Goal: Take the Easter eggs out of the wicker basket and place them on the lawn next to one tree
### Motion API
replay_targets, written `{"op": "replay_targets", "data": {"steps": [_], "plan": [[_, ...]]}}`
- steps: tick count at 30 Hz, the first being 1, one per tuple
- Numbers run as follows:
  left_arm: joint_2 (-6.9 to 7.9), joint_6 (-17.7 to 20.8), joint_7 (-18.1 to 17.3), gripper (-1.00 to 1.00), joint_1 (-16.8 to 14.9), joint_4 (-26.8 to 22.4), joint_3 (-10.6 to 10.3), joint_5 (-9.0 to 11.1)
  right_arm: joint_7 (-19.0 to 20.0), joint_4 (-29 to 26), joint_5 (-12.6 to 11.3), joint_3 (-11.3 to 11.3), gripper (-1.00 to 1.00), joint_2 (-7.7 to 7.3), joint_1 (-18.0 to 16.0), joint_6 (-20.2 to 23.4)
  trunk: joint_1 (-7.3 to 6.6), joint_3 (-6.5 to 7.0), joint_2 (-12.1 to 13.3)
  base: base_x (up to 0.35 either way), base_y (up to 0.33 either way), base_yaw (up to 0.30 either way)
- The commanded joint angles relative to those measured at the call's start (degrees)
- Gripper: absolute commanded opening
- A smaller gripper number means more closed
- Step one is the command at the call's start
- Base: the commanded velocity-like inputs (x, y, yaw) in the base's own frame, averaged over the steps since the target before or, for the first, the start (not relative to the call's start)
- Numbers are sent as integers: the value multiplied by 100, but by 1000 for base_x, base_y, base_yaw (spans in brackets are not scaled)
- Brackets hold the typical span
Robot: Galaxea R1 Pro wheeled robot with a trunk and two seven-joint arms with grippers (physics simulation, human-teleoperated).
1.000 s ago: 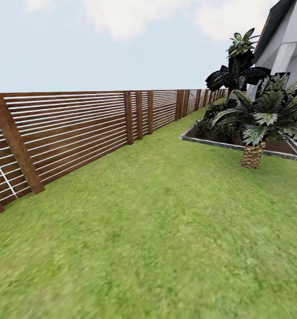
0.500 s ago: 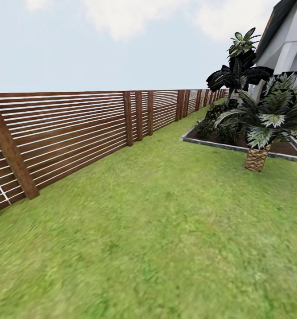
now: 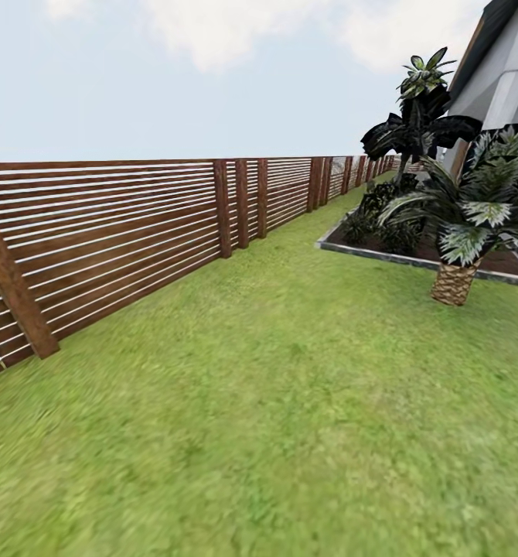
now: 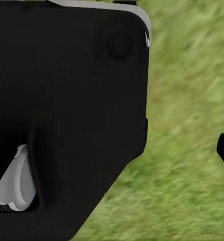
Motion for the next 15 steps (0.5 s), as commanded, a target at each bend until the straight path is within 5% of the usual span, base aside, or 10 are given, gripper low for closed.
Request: {"op": "replay_targets", "data": {"steps": [1, 15], "plan": [[0, -2, -1, 100, 0, -4, 0, 2, 0, -1, -2, -2, 100, 1, -2, -2, 4, -6, -4, 326, 0, 0], [0, -2, 2, 100, 0, -4, 0, 1, 0, -1, -2, 6, 100, 1, -2, -2, 4, -6, -4, 326, 43, 0]]}}
